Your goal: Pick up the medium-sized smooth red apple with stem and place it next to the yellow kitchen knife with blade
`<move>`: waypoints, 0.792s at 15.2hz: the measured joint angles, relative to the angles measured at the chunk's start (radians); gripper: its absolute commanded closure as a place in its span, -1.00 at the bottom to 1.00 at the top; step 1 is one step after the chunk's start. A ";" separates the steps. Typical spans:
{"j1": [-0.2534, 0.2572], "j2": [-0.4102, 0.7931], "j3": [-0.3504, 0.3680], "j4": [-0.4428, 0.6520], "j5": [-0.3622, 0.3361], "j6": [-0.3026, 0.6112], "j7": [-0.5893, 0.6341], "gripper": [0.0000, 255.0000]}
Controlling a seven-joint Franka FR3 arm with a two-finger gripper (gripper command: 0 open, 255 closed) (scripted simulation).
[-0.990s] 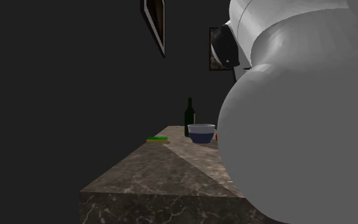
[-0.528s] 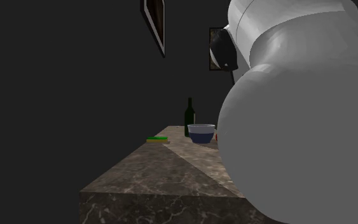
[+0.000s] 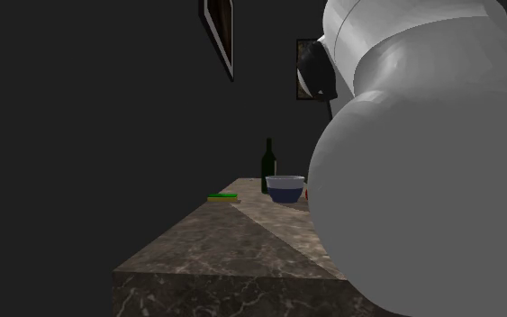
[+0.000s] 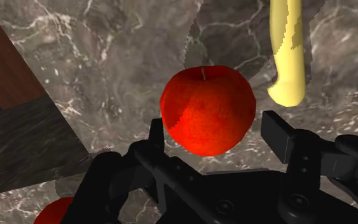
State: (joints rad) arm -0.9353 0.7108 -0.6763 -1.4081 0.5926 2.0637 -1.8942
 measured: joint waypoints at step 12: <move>0.012 -0.059 -0.029 0.021 -0.038 -0.076 0.020 -1.00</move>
State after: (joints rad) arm -0.9236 0.6514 -0.7050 -1.3867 0.5545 1.9882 -1.8738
